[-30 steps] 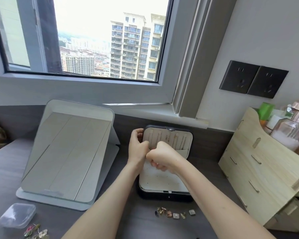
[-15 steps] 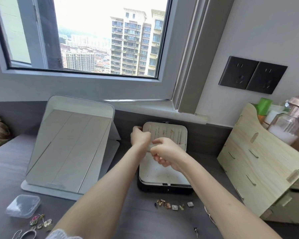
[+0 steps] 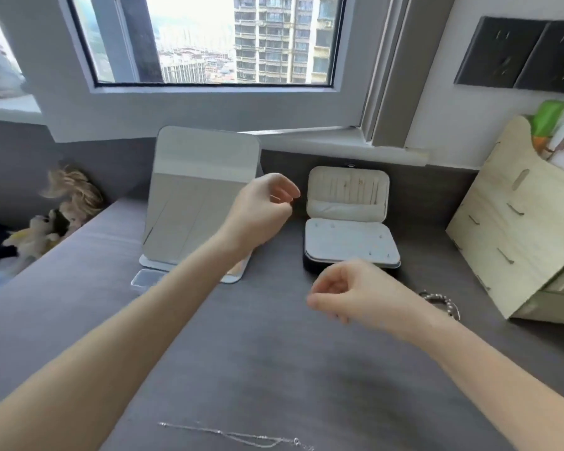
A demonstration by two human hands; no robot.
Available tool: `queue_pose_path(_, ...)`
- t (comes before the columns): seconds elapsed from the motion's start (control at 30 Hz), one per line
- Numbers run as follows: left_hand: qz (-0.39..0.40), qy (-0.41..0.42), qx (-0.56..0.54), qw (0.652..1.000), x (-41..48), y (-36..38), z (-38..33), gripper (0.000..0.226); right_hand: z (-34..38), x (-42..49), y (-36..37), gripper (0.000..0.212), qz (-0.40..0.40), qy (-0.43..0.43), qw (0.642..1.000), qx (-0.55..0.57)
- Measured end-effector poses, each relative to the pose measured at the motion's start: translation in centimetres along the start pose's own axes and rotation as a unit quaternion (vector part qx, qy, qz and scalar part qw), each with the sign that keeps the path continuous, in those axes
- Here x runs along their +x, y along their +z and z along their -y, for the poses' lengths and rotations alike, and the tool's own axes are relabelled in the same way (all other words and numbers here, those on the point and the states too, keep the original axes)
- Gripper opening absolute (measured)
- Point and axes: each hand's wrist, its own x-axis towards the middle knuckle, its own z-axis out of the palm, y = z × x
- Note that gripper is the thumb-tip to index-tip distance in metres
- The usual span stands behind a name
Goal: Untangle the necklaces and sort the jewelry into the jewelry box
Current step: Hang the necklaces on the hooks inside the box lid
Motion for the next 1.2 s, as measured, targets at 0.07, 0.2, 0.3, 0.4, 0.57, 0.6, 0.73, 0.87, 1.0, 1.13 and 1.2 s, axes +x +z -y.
queue_pose_path(0.07, 0.021, 0.013, 0.052, 0.998, -2.8, -3.7, 1.1, 0.029, -0.1, -2.0, 2.5, 0.015, 0.038, -0.032, 0.998, -0.048)
queue_pose_path(0.2, 0.049, -0.043, 0.157, 0.985, -8.9, -9.5, 4.0, 0.028, -0.5, -5.0, 6.4, 0.019, 0.053, -0.059, 0.986, -0.147)
queue_pose_path(0.3, 0.070, -0.092, 0.214, 0.970, -13.5, -11.9, 5.9, 0.020, -0.7, -6.6, 7.5, 0.019, 0.028, -0.053, 0.979, -0.193)
queue_pose_path(0.4, 0.086, -0.127, 0.288, 0.945, -16.4, -13.2, 7.3, 0.016, -1.0, -7.6, 8.0, 0.020, 0.020, -0.030, 0.978, -0.206)
queue_pose_path(0.57, 0.157, -0.187, 0.398, 0.884, -18.0, -12.7, 8.5, 0.024, -1.2, -8.3, 8.6, 0.020, 0.017, -0.019, 0.979, -0.204)
queue_pose_path(0.6, 0.163, -0.181, 0.411, 0.878, -18.1, -12.4, 8.6, 0.025, -1.2, -8.3, 8.6, 0.020, 0.017, -0.018, 0.979, -0.201)
queue_pose_path(0.73, 0.183, -0.170, 0.441, 0.862, -18.1, -11.4, 8.3, 0.020, -1.3, -8.5, 8.6, 0.018, 0.009, -0.020, 0.984, -0.178)
queue_pose_path(0.87, 0.196, -0.167, 0.446, 0.857, -17.9, -11.1, 7.5, 0.017, -1.3, -8.7, 8.6, 0.016, -0.001, -0.020, 0.988, -0.155)
queue_pose_path(1.0, 0.191, -0.147, 0.245, 0.939, -16.9, -11.2, 4.1, 0.018, -0.6, -8.0, 8.7, 0.009, -0.062, -0.068, 0.991, -0.099)
queue_pose_path(1.13, 0.252, -0.123, 0.013, 0.960, -15.5, -10.8, -2.1, 0.013, 2.3, -7.0, 8.5, 0.022, -0.007, -0.101, 0.980, 0.173)
queue_pose_path(1.2, 0.273, -0.106, -0.022, 0.956, -14.7, -10.4, -4.4, 0.016, 3.4, -7.0, 8.2, 0.021, 0.005, -0.116, 0.965, 0.235)
